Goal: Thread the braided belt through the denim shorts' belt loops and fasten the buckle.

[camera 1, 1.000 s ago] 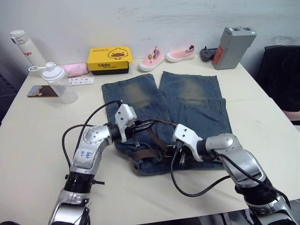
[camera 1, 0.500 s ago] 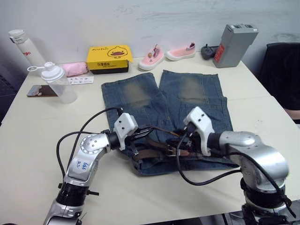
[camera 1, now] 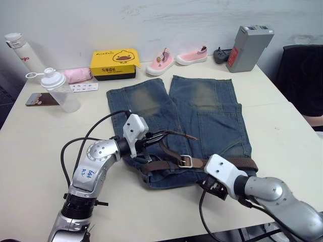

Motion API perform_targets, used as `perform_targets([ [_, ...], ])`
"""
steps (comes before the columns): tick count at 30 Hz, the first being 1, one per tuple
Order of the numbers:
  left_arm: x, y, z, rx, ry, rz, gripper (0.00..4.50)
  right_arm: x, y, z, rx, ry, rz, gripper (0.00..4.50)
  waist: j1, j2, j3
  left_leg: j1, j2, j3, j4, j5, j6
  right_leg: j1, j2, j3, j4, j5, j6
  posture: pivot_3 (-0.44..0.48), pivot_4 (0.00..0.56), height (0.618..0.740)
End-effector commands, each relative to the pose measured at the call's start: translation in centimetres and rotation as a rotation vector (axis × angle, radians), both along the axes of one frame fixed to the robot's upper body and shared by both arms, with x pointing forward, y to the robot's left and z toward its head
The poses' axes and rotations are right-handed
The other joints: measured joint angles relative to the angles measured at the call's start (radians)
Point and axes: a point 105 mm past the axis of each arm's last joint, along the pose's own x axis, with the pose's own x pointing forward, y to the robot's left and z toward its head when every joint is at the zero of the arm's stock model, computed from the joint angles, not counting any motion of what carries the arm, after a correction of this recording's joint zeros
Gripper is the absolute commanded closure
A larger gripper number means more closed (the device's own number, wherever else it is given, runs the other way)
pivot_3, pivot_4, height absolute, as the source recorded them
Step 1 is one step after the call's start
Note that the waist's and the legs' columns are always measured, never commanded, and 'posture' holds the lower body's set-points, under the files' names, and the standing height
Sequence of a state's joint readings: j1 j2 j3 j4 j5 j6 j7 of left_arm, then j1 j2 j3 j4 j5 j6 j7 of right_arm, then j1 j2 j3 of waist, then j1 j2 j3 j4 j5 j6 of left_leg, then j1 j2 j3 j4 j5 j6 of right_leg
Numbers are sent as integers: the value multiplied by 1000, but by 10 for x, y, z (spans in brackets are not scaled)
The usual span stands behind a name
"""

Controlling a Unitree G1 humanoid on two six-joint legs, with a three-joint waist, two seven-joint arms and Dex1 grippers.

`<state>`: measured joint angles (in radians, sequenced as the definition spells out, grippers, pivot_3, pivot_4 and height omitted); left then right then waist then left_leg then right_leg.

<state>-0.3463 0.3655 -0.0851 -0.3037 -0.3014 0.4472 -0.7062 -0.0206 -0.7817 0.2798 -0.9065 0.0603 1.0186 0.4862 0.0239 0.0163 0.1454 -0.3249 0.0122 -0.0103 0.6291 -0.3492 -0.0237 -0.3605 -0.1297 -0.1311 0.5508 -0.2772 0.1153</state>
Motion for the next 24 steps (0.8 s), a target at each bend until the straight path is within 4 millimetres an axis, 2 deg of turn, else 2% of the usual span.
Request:
perform_targets([
  [1, -3, 0, 15, -26, -42, -12, 4431, 10, 8, 16, 0, -200, -5, 1098, 1, 0, 0, 1, 0, 0, 0, 0, -1, 0, 0, 0, 0, 0, 0, 0, 150, 739],
  [7, 0, 3, 20, -38, -43, -2, 4431, 10, 18, 8, -61, -275, 50, 1098, 2, 0, 0, 2, 0, -1, 0, 1, -1, -1, 0, 0, 0, 0, 0, 0, 150, 739],
  [12, 4, 5, 29, -60, -49, 8, 4431, 8, 14, -1, -91, -260, 46, 1098, 2, 0, 0, 2, 0, -2, 0, 1, -1, 0, 0, -1, 0, 0, 0, 0, 150, 739],
  [17, 7, 6, 32, -58, -60, 9, 4431, 3, 17, 9, -13, -255, 44, 1098, 2, 0, 0, 2, 0, -2, 0, 1, -1, 0, 0, -1, 0, 0, 0, 0, 150, 739],
  [20, 7, 5, 33, -61, -62, 7, 4431, -2, 16, 8, -20, -245, 71, 1098, 2, 0, 0, 2, 1, -2, 0, 1, -1, 0, 1, -1, 0, 0, -1, 0, 150, 739],
  [24, 7, 2, 33, -71, -60, 2, 4431, 7, 9, 0, -62, -250, 12, 1098, 3, 0, 1, 2, 0, -2, 0, 0, 0, 0, 0, -1, 0, 0, -1, 0, 150, 739],
])
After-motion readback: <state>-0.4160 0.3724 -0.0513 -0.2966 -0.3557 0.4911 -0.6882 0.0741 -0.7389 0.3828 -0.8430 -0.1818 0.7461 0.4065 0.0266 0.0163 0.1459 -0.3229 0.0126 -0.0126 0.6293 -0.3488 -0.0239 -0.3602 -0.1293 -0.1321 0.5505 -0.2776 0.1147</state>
